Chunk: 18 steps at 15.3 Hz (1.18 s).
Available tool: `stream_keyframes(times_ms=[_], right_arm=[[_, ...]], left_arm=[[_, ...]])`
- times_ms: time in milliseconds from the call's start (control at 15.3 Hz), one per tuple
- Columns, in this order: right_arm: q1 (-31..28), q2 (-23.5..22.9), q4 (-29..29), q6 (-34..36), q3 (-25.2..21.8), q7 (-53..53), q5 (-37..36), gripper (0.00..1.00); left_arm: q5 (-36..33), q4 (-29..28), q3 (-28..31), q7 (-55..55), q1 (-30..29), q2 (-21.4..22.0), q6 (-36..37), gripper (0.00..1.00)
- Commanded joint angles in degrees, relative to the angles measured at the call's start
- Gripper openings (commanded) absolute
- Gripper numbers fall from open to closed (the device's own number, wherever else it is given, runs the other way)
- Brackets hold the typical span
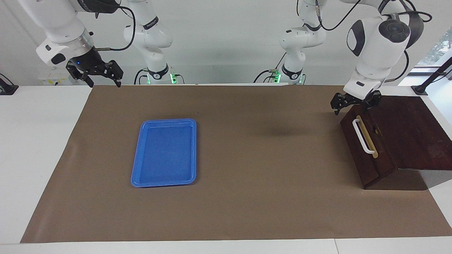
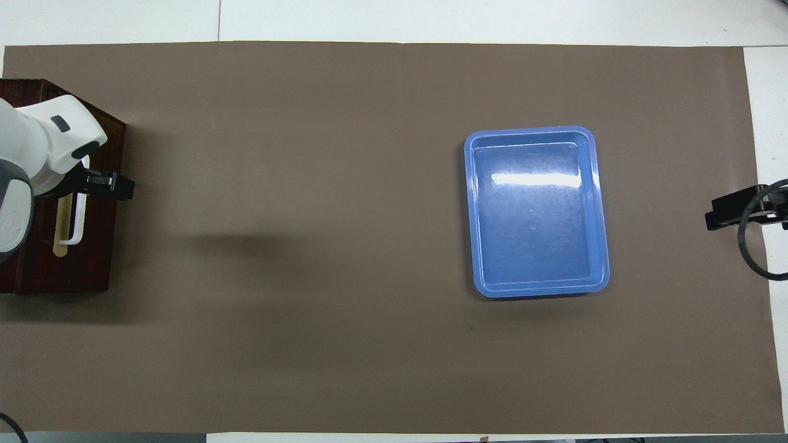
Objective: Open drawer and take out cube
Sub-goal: 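Grasp the white drawer handle with the left gripper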
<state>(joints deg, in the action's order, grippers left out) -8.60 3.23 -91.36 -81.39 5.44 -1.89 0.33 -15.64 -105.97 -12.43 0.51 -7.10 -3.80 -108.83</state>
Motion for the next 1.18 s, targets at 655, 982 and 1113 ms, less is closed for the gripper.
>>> stream_keyframes(times_ms=[655,982,1113], right_arm=[[-0.72,0.73,-0.66,1.32,0.36,0.57,0.90,1.00],[-0.37,0.82,-0.66,2.03,0.36,0.22,0.90,1.00],[-0.28,0.82,-0.57,2.03,0.45,0.22,0.90,1.00]], left_arm=[[-5.45,-8.72,0.56,0.01,-3.18,-2.35,-15.53,1.00],[-5.36,-10.74,0.56,-0.16,-3.18,-2.44,-18.17,1.00],[-5.45,-10.74,0.48,-0.51,-3.10,-2.61,-18.44,1.00]])
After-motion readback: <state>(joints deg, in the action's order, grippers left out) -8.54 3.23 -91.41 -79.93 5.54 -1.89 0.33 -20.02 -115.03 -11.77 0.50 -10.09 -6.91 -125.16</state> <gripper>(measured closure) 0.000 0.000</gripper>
